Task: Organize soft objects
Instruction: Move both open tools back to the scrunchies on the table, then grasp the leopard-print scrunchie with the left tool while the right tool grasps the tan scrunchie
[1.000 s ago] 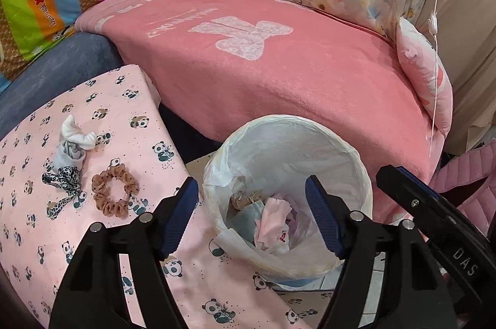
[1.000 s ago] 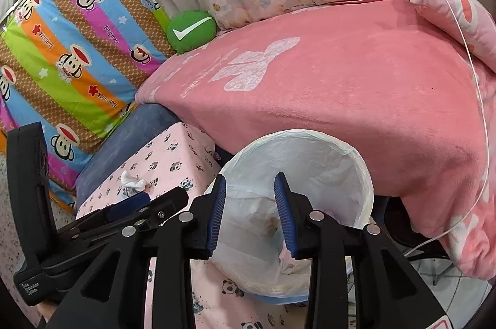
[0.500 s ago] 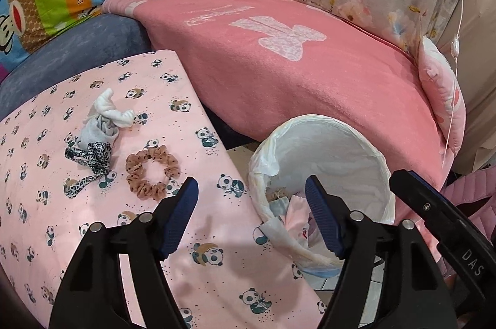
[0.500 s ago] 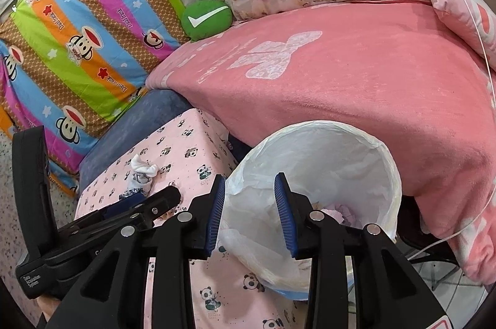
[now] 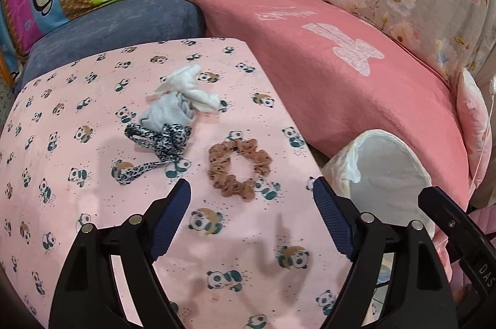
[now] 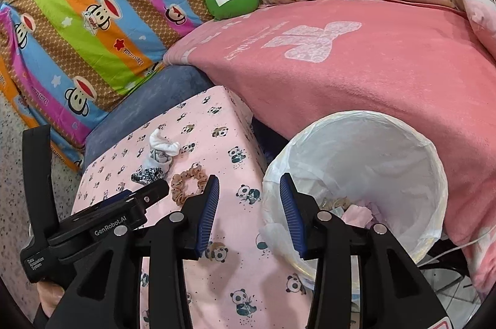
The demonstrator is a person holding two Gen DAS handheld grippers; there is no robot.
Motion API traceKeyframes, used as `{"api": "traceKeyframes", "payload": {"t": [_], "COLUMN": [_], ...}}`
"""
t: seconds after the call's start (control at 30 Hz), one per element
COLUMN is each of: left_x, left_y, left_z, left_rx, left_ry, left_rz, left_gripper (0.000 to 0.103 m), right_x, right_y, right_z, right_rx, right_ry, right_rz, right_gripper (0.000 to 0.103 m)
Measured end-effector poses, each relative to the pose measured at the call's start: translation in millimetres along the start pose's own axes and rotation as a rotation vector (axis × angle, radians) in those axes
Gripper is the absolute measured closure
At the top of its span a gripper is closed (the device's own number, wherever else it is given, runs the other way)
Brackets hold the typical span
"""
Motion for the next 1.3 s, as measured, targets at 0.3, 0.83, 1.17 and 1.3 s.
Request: {"api": "traceKeyframes", "payload": {"t": [0.3, 0.83, 1.17, 1.3], "left_x": [55.4, 89.4, 97.2, 91.4], "left_y": [-10.0, -23.1, -8.8, -6.0], "left_z": [-25.5, -74.6, -60.4, -46.1], "left_rx": [0.018, 0.076, 0.082, 0.064], "left_ry": [-0.076, -0.053, 0.007, 0.000], "left_rz": [0.077, 0.121, 0.143, 0.130], "left_gripper": [0.019, 0.039, 0.083, 0.084], "right_x": [39.6, 79.1, 86.3, 87.0], "right_y": [2.4, 10.8, 28.2, 34.3], "right_z": [-59.1, -160.8, -167.3, -160.0], "right_rx": [0.088, 0.200, 0.217, 0.217], "right_ry": [-0.008, 0.022, 0.038, 0.023], "right_rz": [0.066, 0.111, 0.162, 0.153], "right_gripper": [0.061, 0.061, 0.087, 0.093]}}
Point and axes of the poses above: each gripper's, at about its wrist camera, not at the fingertips, and z roughly against the way its jaws point, x to its left, y to its underside, the point moved 3 cm from there along -z, roughly the way its jaws point, and after that the axes turned 1 degree about x, right-handed, at the moved point
